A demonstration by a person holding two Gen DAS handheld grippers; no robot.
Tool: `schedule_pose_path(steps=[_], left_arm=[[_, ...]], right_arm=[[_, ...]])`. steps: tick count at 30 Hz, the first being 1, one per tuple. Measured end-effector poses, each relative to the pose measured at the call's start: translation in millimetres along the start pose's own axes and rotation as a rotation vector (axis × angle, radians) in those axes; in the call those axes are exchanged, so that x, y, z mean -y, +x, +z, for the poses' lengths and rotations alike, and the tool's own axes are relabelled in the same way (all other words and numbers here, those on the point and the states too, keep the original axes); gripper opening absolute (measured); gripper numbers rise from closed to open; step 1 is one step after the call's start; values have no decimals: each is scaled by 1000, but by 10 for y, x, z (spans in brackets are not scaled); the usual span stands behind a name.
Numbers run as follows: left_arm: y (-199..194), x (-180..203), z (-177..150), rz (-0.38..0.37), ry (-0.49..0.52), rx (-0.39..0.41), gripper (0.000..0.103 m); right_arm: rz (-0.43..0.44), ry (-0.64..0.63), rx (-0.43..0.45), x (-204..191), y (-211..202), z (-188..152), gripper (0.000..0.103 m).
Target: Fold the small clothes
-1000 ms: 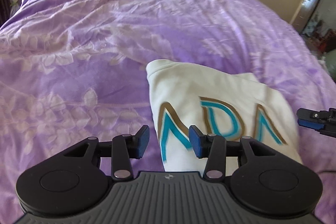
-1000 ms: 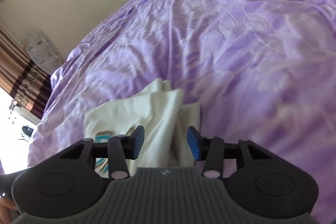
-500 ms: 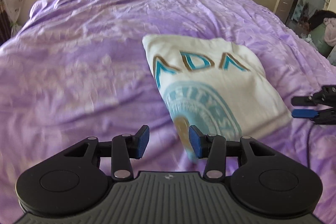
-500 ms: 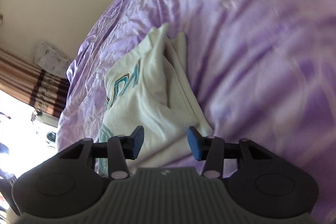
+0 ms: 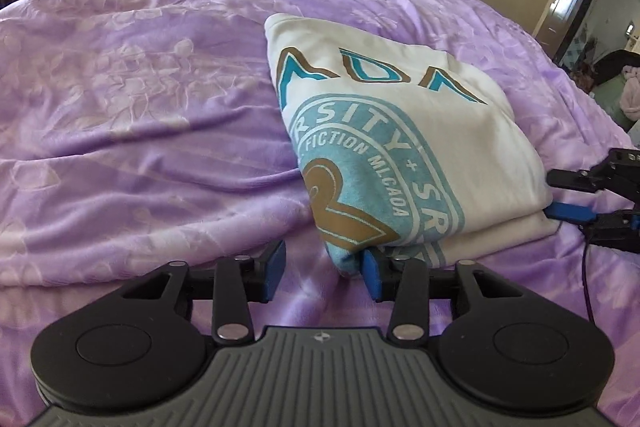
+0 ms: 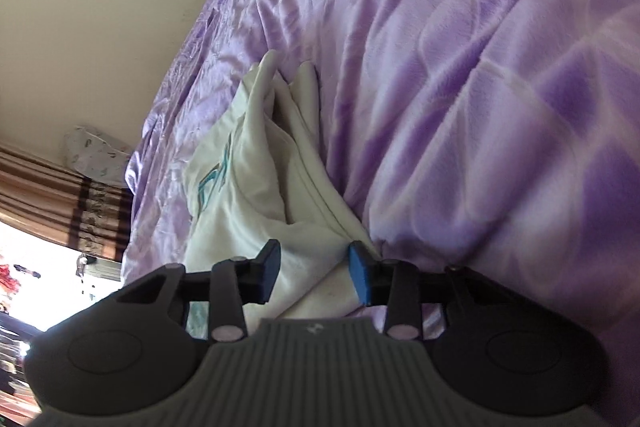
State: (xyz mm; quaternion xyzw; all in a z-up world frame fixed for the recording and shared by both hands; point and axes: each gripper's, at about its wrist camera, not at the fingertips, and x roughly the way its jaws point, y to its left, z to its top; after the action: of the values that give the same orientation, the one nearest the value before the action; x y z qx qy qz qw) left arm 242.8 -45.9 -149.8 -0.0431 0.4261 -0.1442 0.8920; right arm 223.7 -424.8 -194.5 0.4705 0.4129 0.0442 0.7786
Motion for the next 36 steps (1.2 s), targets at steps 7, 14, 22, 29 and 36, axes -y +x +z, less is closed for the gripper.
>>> schedule_pose_path(steps=[7,14,22,29,36], left_arm=[[-96,65,-30,-38,23,56,11],[-9,34,-58,-6,24,-23,9],[70,51,-170,34,-4,-93,6],[4,-67,-230,38,-94,-103,0],[-202,-106,-245,58,-89,-79,0]], right_arm=[[97,-88,157,-220,-298,-50,4],[-118,-138,112,-193,-265,-128,1],[-246,-254,123,-226,-156,-236,0],[-293,-323,131,-279,-95,-274,1],[-296,-330,150,-350,-195,-317,5]])
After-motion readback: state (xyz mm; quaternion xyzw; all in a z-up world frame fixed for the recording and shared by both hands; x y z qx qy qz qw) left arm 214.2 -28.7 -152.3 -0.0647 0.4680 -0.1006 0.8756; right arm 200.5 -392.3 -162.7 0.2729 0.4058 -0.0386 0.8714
